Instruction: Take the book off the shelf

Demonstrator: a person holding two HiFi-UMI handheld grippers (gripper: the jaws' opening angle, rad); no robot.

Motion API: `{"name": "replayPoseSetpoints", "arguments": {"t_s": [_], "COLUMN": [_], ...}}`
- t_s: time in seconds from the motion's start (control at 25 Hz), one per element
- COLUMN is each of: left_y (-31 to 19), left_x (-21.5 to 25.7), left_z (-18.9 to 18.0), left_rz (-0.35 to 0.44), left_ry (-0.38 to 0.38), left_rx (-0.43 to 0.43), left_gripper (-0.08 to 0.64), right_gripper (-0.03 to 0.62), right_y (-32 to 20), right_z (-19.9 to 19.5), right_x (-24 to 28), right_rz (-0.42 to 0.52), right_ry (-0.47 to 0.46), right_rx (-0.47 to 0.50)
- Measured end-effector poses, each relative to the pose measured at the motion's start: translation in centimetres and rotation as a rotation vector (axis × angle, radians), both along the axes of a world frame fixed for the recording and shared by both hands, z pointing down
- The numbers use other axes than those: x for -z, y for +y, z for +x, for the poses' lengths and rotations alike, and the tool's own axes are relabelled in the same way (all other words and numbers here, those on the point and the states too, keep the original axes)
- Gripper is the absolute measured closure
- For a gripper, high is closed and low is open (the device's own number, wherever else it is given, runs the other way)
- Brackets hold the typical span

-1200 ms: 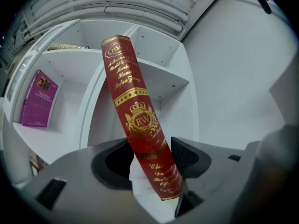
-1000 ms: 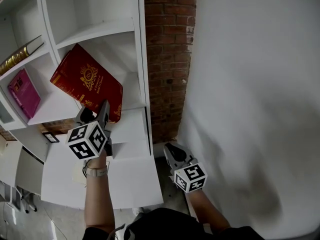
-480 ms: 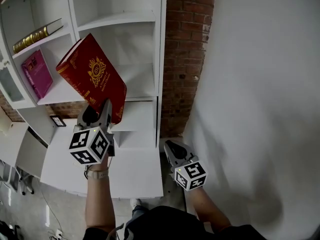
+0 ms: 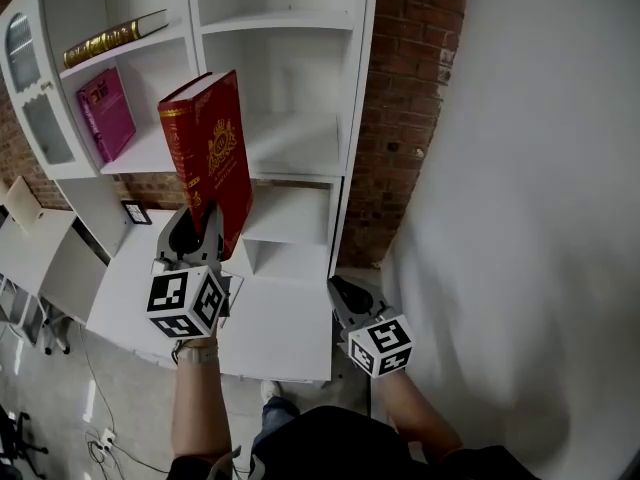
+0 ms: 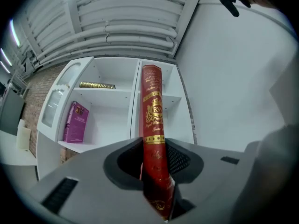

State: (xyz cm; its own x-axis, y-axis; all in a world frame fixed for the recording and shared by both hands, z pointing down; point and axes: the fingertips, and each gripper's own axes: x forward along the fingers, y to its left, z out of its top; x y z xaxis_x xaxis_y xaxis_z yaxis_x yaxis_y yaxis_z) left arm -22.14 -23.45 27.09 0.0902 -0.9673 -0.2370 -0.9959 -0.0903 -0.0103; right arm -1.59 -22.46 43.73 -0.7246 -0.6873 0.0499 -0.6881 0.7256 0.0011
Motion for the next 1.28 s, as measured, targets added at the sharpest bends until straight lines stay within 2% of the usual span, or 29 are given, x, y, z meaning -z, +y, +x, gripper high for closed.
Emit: {"name": "replayPoseSetpoints", "arguments": {"t_s": [0.2,0.56,0.96,1.28], "left_y": [1.5,5.0,8.4,10.7], "left_x": [-1.5,-6.9,-13.9,-18.4], "left_z": [-0.8,-3.7,-5.9,-7.7], "left_rz": [-0.038,-0.138,-0.289,-0.350], "left_ry": [-0.025,-0.041,-0.047,-0.048], "left_rx": [0.059,0.141,0.187,0.232], "left_gripper": [0.445,0.445,0.444,0.445], "right_gripper": [0.560,0.560,0.560,0.560], "right_y": [0.2,1.9,3.6,4.7], "right_z": [-1.2,-4.4,-7.3,-9.2], "right_x": [0.3,-1.0,-3.4,-5.3], "right_rz": [-0.017,-0.035,-0.073,-0.096], "right_ry": [0.008,0.009,0.022,0.044], "right_rx": [0.048,0.115,0.166,0.203]}}
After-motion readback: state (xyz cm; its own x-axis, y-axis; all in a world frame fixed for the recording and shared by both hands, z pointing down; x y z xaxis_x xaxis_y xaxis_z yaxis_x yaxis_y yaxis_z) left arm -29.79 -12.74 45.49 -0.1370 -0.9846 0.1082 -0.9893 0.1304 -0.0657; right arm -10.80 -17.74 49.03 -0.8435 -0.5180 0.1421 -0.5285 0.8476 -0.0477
